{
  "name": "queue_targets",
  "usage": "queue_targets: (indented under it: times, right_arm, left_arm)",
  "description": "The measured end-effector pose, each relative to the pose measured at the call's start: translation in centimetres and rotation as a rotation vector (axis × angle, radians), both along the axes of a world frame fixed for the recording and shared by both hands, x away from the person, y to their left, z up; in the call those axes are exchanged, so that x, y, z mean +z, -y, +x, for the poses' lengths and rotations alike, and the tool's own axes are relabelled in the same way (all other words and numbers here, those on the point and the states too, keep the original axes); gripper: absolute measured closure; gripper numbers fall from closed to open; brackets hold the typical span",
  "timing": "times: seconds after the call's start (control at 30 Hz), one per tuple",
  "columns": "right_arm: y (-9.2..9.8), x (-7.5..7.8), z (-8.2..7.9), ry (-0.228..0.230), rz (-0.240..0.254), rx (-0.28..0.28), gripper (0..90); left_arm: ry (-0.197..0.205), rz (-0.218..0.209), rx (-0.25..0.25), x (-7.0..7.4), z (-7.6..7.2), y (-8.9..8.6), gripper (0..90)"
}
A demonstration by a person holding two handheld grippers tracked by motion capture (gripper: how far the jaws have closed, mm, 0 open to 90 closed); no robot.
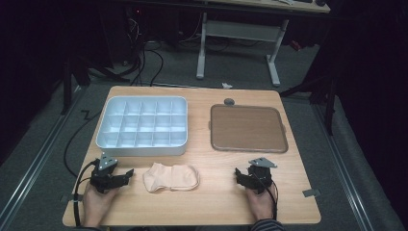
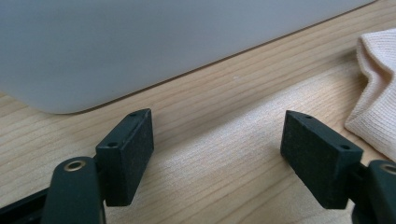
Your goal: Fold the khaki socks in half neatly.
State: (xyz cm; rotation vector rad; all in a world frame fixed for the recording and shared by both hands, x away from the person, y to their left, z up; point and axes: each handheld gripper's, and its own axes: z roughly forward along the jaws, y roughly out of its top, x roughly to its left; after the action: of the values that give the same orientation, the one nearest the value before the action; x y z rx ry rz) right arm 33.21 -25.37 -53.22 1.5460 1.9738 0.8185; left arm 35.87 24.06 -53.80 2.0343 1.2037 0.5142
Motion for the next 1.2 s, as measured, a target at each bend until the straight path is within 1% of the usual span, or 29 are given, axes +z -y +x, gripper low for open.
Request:
queue_targets:
  times: [0.23, 0.37, 0.57, 0.8, 0.9, 1.03, 1.13, 1.2]
  right_arm:
    - [-0.01, 0.00, 0.00, 0.000, 0.001, -0.002, 25.0]
    - [-0.01, 0.00, 0.00, 0.000, 0.001, -0.002, 24.9]
    - [-0.01, 0.01, -0.01, -0.001, 0.004, -0.002, 25.3]
    - [0.15, 0.02, 0.01, 0.001, 0.002, 0.012, 25.9]
    - [0.19, 0.02, 0.05, 0.001, 0.002, 0.016, 25.8]
    - [0.20, 0.02, 0.05, 0.001, 0.002, 0.017, 25.9]
    - [0.23, 0.03, 0.00, 0.002, 0.003, 0.011, 27.9]
    - [0.34, 0.05, -0.02, 0.006, 0.003, 0.008, 30.9]
  left_arm:
    - [-0.001, 0.000, 0.001, 0.01, 0.00, 0.01, 25.9]
    - [0.001, -0.001, 0.009, 0.01, -0.03, 0.00, 27.7]
    - [0.000, -0.003, 0.005, 0.02, -0.06, 0.00, 27.5]
    - [0.000, -0.003, 0.006, 0.03, -0.06, 0.00, 27.6]
    - [0.007, -0.002, 0.014, 0.04, -0.08, -0.04, 32.0]
    - [0.008, 0.001, 0.008, 0.04, -0.10, 0.03, 31.3]
    - [0.008, 0.000, 0.000, 0.05, -0.11, 0.05, 31.4]
    - [0.010, -0.002, -0.009, 0.06, -0.19, 0.08, 33.9]
